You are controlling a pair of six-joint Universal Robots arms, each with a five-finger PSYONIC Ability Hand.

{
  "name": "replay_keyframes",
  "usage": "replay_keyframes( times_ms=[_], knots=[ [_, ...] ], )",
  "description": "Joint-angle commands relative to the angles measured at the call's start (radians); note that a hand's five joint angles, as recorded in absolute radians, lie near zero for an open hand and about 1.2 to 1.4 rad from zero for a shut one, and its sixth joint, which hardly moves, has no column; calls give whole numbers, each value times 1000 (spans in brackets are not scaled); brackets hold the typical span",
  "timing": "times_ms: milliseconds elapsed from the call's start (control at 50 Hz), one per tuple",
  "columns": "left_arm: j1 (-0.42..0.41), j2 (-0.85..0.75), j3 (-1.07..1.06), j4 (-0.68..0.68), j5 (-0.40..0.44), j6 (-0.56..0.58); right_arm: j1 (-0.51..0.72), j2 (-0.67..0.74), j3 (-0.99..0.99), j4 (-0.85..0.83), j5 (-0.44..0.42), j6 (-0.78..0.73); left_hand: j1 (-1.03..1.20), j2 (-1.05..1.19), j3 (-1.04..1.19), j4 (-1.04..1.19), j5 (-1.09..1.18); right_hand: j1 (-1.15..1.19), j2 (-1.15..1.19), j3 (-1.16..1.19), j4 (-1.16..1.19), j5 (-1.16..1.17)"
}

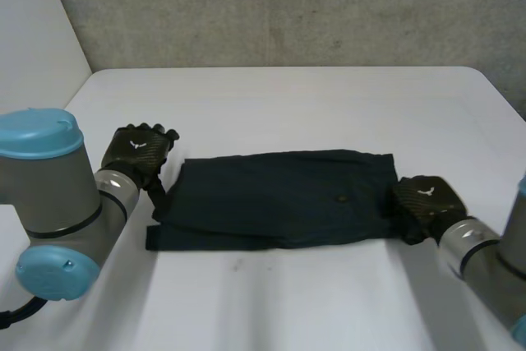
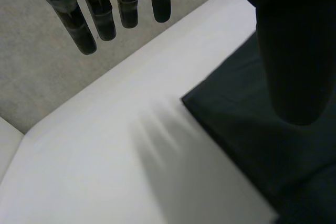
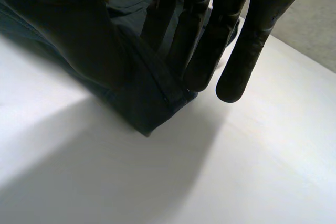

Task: Fold the shorts.

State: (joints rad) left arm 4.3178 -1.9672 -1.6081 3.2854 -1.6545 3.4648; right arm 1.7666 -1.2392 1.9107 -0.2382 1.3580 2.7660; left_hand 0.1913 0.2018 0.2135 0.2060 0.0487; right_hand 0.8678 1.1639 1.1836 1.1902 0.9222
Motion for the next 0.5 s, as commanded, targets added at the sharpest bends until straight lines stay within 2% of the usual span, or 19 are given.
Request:
replay_keyframes(
  times_ms=[20,60,120,200,220,320,380,420,500],
  knots=[
    [6,68,-38,-3,2,-7,-93,-118,-21,164,12,-274,-17,-27,-39,-31,-49,528,232,213,206,300],
    [16,82,-47,-3,2,-7,-93,-129,-38,178,15,-374,-17,-27,-39,-31,-49,528,232,213,206,300],
    [34,105,-64,-1,4,-12,-78,-129,-79,172,33,-442,-17,-27,-39,-31,-49,528,232,213,206,300],
    [39,117,-64,-1,2,-26,100,-118,-189,171,65,-468,-17,-27,-39,-31,-49,528,232,213,206,300],
    [39,119,-62,-1,2,-30,185,-100,-234,168,64,-473,-17,-27,-39,-31,-49,528,232,213,206,300],
    [45,143,-62,-3,2,-68,391,21,-361,148,52,-497,-17,-27,-39,-31,-49,528,232,213,206,300],
    [52,162,-67,-3,4,-96,523,105,-415,128,27,-549,-17,-27,-39,-31,-49,528,232,213,206,300],
    [52,168,-67,-4,5,-102,615,185,-447,123,-20,-598,-17,-27,-39,-31,-49,528,232,213,206,300],
    [52,172,-67,-3,6,-104,678,298,-487,131,-115,-644,-17,-27,-39,-31,-49,528,232,213,206,300]
  ],
)
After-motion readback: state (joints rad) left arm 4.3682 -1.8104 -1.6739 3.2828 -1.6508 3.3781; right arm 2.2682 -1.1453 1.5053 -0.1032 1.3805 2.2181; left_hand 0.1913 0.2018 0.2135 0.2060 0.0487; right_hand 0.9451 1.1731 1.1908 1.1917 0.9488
